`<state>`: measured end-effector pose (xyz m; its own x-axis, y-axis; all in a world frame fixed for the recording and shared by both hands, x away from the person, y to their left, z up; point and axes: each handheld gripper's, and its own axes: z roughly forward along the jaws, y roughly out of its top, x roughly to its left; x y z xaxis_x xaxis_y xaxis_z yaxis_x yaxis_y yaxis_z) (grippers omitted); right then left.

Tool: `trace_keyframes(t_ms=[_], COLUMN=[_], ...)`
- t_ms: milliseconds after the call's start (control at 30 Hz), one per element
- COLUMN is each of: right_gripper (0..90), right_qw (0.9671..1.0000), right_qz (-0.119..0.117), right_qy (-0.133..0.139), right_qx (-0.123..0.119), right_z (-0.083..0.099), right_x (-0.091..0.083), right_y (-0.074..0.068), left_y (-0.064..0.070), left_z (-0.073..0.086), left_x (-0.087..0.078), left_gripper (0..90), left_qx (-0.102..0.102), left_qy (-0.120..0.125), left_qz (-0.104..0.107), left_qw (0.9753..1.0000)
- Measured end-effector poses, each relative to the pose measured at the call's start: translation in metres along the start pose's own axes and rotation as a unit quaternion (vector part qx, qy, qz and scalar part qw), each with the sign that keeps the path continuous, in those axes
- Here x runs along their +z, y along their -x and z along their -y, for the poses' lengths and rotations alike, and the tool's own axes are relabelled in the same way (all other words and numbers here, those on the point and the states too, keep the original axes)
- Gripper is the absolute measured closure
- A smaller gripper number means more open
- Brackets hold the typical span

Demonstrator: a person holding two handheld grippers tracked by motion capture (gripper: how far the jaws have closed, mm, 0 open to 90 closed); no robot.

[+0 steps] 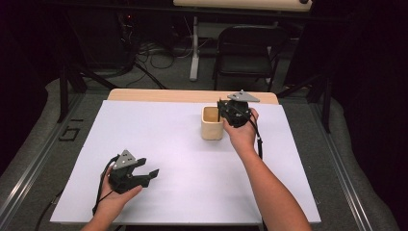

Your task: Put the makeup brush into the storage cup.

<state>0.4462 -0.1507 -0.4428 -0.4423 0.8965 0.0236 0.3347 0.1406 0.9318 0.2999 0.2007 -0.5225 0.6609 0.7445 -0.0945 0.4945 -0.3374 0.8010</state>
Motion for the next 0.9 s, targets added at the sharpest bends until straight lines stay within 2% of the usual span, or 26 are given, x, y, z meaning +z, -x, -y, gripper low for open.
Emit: trace_keyframes(t_ms=[500, 900], right_gripper=[84.0, 84.0], right_qw=[0.9999, 0.9997], right_qz=[-0.003, -0.005], right_qy=[-0.017, -0.024], right_qx=[0.002, -0.003], right_z=[0.016, 0.02], right_x=[0.008, 0.01], right_y=[-0.002, -0.005], left_y=[-0.001, -0.001], left_z=[0.0, 0.0], left_x=[0.0, 0.0], left_gripper=[33.2, 33.2], left_qx=[0.0, -0.001], left_qy=[-0.002, 0.0], left_qz=[0.0, 0.0], left_qw=[1.0, 1.0])
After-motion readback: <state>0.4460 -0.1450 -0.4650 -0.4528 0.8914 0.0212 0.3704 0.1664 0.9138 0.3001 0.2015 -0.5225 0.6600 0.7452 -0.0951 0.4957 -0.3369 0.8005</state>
